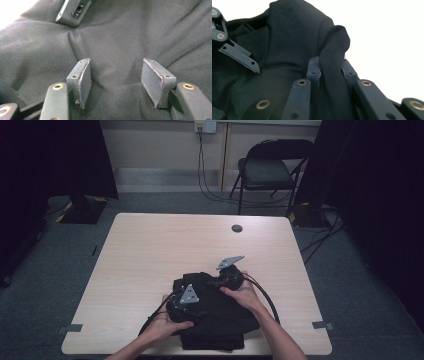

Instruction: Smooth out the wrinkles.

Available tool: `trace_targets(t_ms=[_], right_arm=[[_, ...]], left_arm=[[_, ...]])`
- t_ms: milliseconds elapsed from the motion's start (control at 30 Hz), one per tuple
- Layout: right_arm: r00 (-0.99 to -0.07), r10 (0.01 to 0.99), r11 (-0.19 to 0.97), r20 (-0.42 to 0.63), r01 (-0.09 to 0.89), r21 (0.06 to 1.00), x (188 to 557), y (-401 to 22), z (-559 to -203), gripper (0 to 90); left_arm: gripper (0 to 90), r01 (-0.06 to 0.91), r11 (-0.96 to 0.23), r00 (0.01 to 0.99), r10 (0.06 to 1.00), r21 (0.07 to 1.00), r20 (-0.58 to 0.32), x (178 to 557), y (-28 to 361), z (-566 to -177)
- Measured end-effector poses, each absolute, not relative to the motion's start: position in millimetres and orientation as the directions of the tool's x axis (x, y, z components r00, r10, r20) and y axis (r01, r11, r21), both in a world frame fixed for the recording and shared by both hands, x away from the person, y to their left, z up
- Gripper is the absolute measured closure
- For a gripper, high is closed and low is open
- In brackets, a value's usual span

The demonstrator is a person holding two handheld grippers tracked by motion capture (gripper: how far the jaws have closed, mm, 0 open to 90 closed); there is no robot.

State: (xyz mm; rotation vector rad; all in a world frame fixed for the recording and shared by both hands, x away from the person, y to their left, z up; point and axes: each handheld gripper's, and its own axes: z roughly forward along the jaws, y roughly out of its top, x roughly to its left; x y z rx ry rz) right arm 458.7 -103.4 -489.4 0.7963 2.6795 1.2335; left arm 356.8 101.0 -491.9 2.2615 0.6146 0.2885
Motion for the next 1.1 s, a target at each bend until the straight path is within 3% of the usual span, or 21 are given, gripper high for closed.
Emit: trace_targets(t_ms=[267, 367, 467, 667, 733, 933, 1000, 1100], right_arm=[[-0.836, 0.524, 0.478, 0.161, 0.445, 0.757, 469, -108, -478, 75.4], [-0.834, 0.527, 0.461, 0.163, 0.441, 0.770, 468, -110, -475, 75.4], [-0.837, 0.526, 0.464, 0.153, 0.433, 0.773, 467, -111, -473, 75.4], [-0.833, 0.531, 0.456, 0.157, 0.437, 0.775, 469, -111, -473, 75.4], [-0.829, 0.537, 0.449, 0.155, 0.437, 0.779, 470, -112, -472, 75.4], [-0.819, 0.555, 0.441, 0.146, 0.438, 0.784, 476, -113, -468, 75.4], [-0.818, 0.559, 0.441, 0.138, 0.434, 0.785, 479, -111, -464, 75.5], [-0.806, 0.580, 0.430, 0.116, 0.424, 0.797, 482, -108, -457, 75.9]], left_arm=[[42.3, 0.329, -0.568, 0.845, 0.534, 0.754, 0.034, 370, 101, -495], [35.5, 0.303, -0.579, 0.825, 0.557, 0.757, 0.095, 369, 100, -495], [36.3, 0.310, -0.595, 0.823, 0.558, 0.741, 0.104, 368, 101, -486], [37.2, 0.312, -0.479, 0.873, 0.486, 0.821, -0.048, 348, 113, -450], [37.0, 0.292, -0.468, 0.888, 0.457, 0.834, -0.055, 339, 118, -441], [34.4, 0.360, -0.529, 0.913, 0.368, 0.768, -0.175, 335, 118, -465], [38.7, 0.332, -0.562, 0.918, 0.377, 0.758, -0.123, 340, 114, -475], [37.9, 0.323, -0.560, 0.909, 0.407, 0.763, -0.086, 345, 105, -479]])
